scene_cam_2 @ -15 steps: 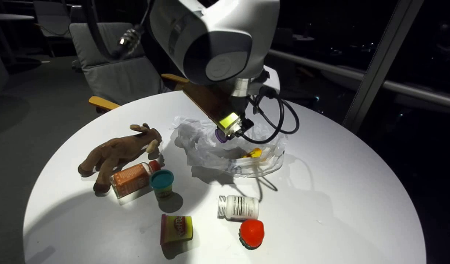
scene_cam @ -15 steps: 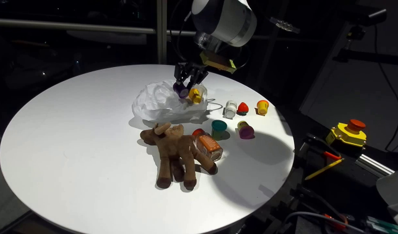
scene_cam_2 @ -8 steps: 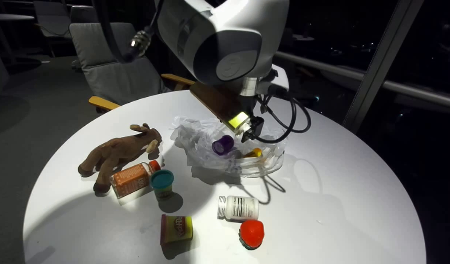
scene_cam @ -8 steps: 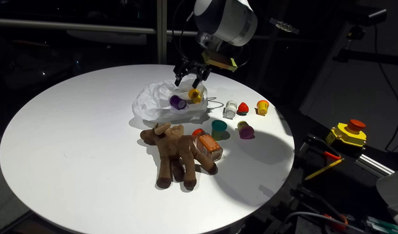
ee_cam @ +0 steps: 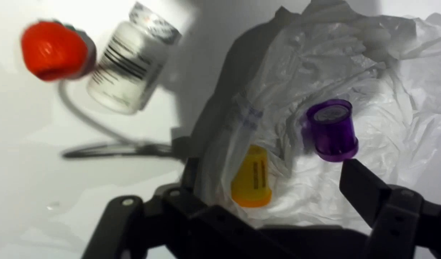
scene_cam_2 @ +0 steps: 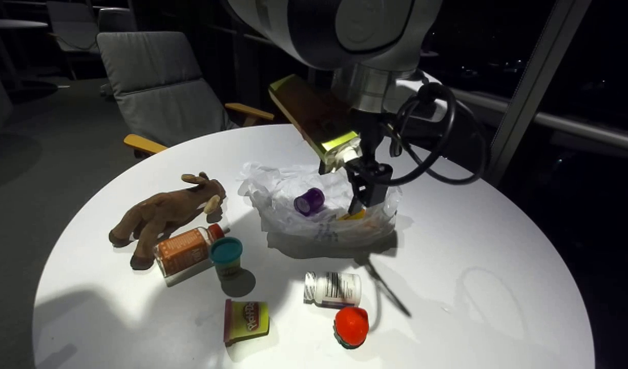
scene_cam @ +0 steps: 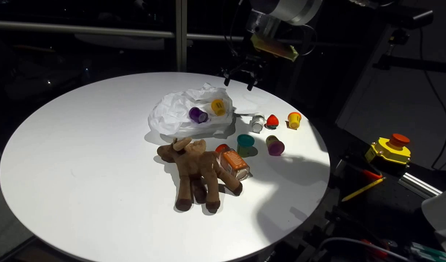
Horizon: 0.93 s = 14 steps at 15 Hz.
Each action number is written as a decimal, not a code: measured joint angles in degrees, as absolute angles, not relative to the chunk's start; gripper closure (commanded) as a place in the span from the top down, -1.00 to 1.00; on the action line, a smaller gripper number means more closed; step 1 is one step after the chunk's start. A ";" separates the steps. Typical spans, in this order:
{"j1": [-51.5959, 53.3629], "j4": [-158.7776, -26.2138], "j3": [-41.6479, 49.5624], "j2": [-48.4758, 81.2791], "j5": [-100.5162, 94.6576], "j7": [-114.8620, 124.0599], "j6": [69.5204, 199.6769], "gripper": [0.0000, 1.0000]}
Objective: Put the objects on the table in the plastic bag
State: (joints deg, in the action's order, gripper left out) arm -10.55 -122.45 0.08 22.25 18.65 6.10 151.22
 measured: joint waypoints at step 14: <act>-5.32 -130.97 7.32 23.72 22.67 32.72 151.94 1.00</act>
State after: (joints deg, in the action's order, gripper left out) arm -5.32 -130.97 7.32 23.72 22.67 32.72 151.94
